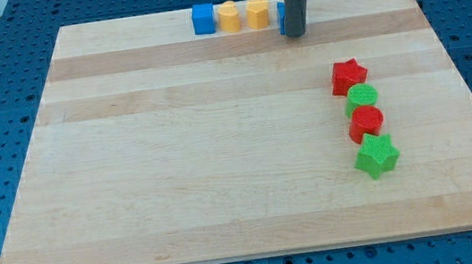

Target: Move the blue triangle to the right side of the yellow hexagon

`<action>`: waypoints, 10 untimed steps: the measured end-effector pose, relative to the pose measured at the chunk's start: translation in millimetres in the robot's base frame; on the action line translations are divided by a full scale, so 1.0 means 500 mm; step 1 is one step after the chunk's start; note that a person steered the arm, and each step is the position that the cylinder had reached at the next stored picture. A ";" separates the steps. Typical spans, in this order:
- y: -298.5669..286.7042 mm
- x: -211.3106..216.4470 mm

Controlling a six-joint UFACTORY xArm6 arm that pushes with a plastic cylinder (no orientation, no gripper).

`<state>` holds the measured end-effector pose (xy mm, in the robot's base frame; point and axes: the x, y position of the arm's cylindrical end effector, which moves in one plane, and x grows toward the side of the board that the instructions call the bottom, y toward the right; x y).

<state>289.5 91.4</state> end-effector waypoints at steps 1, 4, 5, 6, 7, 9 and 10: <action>-0.029 0.001; -0.034 -0.023; -0.034 -0.028; -0.033 -0.038; -0.029 -0.044; -0.027 -0.043; -0.027 -0.043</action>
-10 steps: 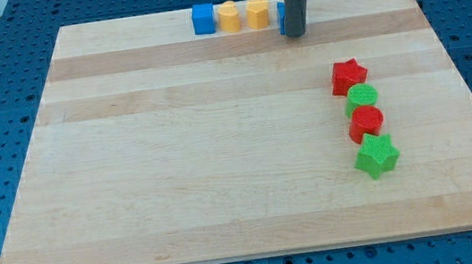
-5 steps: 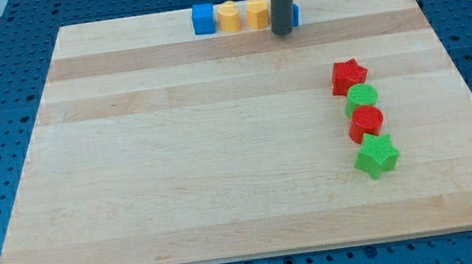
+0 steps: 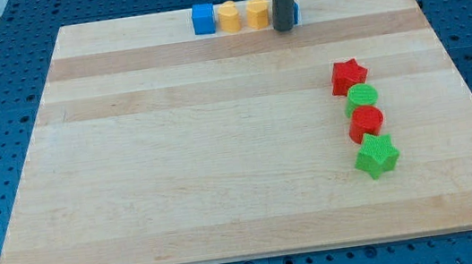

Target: Move the blue triangle to the right side of the yellow hexagon

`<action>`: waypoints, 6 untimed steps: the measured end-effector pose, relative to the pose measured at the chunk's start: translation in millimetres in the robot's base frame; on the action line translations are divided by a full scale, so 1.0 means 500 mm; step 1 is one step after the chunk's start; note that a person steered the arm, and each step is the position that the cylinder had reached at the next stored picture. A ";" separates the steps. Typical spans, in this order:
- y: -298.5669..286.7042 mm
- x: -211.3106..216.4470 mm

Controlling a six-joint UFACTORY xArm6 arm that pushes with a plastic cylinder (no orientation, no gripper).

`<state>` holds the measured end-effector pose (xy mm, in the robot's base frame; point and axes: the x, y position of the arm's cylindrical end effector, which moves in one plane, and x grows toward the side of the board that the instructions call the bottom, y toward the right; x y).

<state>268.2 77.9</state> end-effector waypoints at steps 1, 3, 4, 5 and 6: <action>0.000 0.000; 0.000 -0.004; 0.000 -0.004; 0.004 0.012; 0.004 0.064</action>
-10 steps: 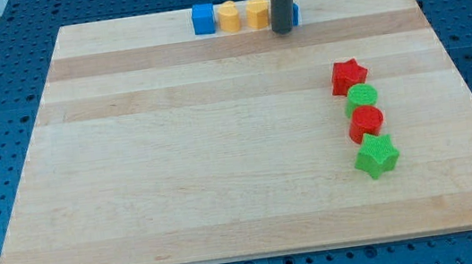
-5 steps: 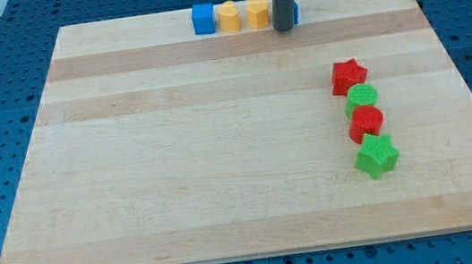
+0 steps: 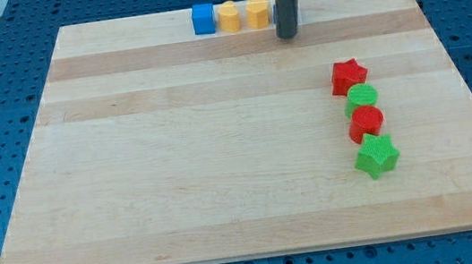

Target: Move the blue triangle to the right side of the yellow hexagon

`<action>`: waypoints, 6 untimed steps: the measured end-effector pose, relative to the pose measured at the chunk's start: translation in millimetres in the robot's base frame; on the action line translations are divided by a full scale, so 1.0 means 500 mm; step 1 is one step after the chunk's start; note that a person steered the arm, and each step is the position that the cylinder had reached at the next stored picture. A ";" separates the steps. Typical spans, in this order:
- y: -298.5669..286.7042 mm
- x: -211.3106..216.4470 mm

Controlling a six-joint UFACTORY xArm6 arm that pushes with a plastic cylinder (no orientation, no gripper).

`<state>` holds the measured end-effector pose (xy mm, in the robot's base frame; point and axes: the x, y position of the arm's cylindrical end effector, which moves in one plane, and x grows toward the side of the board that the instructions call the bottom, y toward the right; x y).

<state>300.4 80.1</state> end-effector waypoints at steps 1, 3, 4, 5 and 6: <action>0.000 0.041; -0.017 0.147; -0.017 0.213; -0.010 0.256; 0.063 0.266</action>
